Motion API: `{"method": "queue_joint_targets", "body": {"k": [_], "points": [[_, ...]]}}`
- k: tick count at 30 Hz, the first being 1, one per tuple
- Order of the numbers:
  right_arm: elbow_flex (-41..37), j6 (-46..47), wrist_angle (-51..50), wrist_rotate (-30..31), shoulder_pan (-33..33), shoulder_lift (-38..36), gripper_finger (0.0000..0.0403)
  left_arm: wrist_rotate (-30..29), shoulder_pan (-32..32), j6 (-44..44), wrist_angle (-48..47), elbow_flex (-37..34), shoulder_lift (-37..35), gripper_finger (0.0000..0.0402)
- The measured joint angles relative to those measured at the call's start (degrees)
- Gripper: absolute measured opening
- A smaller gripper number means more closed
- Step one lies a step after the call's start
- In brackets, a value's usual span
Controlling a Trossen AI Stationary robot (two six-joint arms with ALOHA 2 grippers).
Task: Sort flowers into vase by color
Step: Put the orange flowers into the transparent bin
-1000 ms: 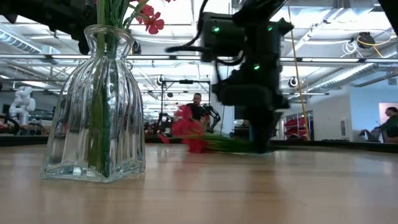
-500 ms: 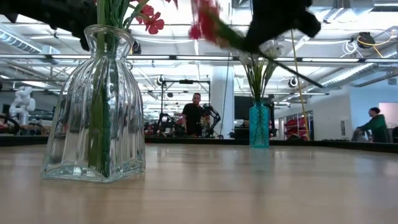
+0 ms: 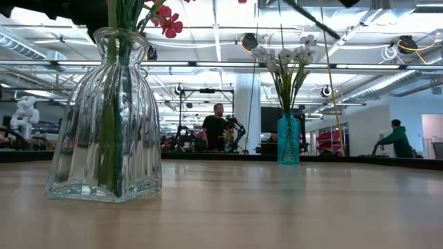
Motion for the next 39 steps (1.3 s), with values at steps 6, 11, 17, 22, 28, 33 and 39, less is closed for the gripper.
{"method": "queue_joint_targets", "body": {"k": [6, 11, 17, 22, 28, 33, 39], "points": [[0.0, -8.25, 8.65, 3.82, 2.7, 0.0, 0.0004, -3.21, -5.4, 0.07, -0.82, 0.01, 0.0, 0.0114], [0.01, -21.01, 22.13, 2.96, 2.75, 1.41, 0.0004, -2.76, -6.62, -0.01, -0.84, 0.01, 0.0, 0.0107], [0.02, -35.65, 45.62, -1.85, 2.33, 7.45, 0.0004, 0.37, -7.2, 0.0, -0.85, 0.01, 0.0, 0.0106], [0.02, -45.62, 66.69, -4.37, 0.97, 14.27, 0.0004, 5.45, -7.2, -0.07, -0.85, 0.0, 0.0, 0.0106], [0.02, -52.23, 80.75, -4.05, -2.35, 19.78, 0.0004, 8.63, -7.21, -0.06, -0.87, 0.0, -0.04, 0.0106], [0.04, -51.6, 80.65, -3.99, -4.16, 21.63, 0.0004, 9.95, -7.2, -0.09, -1.2, 0.0, -0.11, 0.0106], [0.04, -51.64, 77.61, -4.06, -4.31, 21.64, 0.0004, 11.84, -7.22, -0.18, -1.52, 0.0, -0.09, 0.0106]]}}
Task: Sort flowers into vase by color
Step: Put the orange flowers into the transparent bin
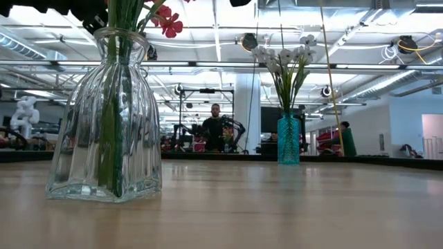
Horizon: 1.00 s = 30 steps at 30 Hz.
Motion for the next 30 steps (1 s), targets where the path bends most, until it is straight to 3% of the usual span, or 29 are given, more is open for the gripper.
{"method": "queue_joint_targets", "body": {"k": [13, 22, 30], "points": [[0.02, 1.65, -6.51, 1.69, 1.07, 0.12, 0.0004, 0.06, 0.01, -0.04, 0.0, 0.0, -0.02, 0.0106], [-1.74, 1.09, 0.3, 1.35, 1.09, 3.39, 0.0004, 0.03, 0.01, -1.34, 0.2, 0.0, -0.02, 0.0106], [-1.93, 1.49, -1.56, 1.46, 1.2, 3.23, 0.0029, -0.14, 0.0, -1.35, 0.22, 0.0, 0.0, 0.0106]]}}
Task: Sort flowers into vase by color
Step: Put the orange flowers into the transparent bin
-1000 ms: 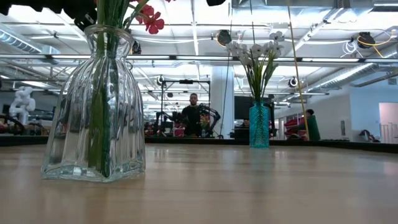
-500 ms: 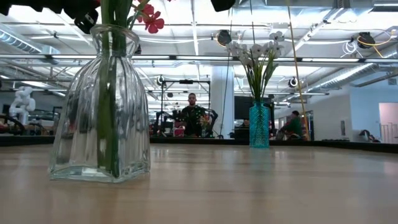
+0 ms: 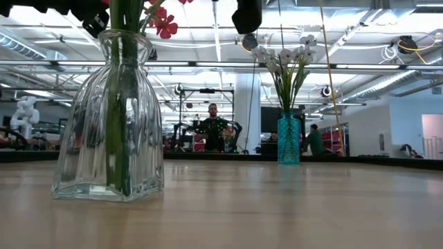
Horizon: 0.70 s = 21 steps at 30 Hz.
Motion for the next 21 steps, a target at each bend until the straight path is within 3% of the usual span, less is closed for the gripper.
{"method": "queue_joint_targets", "body": {"k": [5, 8, 13, 18, 21], "points": [[-0.02, 0.42, -1.98, -0.23, 0.0, -1.95, 0.0059, -0.07, 0.0, 0.02, 0.0, 0.0, 0.0, 0.0106], [-0.01, 4.8, -8.28, -0.71, 0.0, -4.12, 0.0072, -0.09, 0.01, 0.02, 0.0, 0.0, -0.01, 0.0106], [-0.02, 14.5, -20.44, -8.87, -0.59, -7.05, 0.0087, -0.2, 0.0, 0.02, 0.0, 0.0, 0.0, 0.0106], [-0.01, 16.19, -22.66, -15.78, -1.24, -8.79, 0.0097, -0.26, 0.0, 0.04, -0.01, 0.0, 0.0, 0.0106], [0.01, 19.09, -26.4, -16.94, -1.67, -10.46, 0.01, -0.26, 0.0, 0.04, -0.04, 0.0, -0.02, 0.0106]]}}
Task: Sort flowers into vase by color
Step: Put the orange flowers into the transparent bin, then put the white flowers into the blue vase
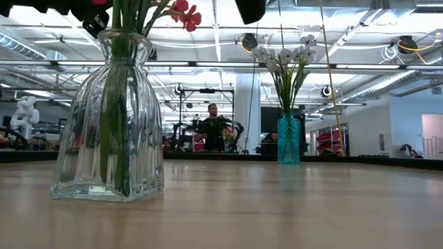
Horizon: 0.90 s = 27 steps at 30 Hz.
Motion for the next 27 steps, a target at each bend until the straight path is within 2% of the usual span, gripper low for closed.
{"method": "queue_joint_targets", "body": {"k": [5, 10, 12, 16, 21, 25, 27], "points": [[0.01, 5.83, -11.2, -1.56, -0.4, -3.92, 0.01, 0.01, 0.0, 0.02, -0.15, 0.0, 0.01, 0.0106], [0.01, 6.68, -15.53, -4.37, -0.39, -7.16, 0.01, 0.0, 0.02, 0.02, -0.2, 0.0, 0.02, 0.0106], [0.02, 9.78, -17.63, -4.41, -0.34, -8.72, 0.01, 0.02, 0.0, 0.02, -0.25, 0.0, 0.0, 0.0106], [0.05, 24.01, -25.45, -4.26, -0.39, -12.79, 0.009, 0.04, 0.01, -0.04, -1.07, 0.0, 0.0, 0.0106], [0.07, 42.95, -41.2, -4.51, -0.28, -16.58, 0.0052, 0.07, 0.01, -1.36, -1.22, 0.0, 0.0, 0.0106], [0.07, 61.9, -53.08, -7.99, -0.24, -17.96, 0.0011, 0.16, 0.02, -1.4, -1.22, 0.0, 0.01, 0.0106], [0.07, 72.96, -58.09, -11.1, -0.24, -17.94, 0.0004, 0.19, 0.0, -1.4, -1.25, 0.0, 0.02, 0.0106]]}}
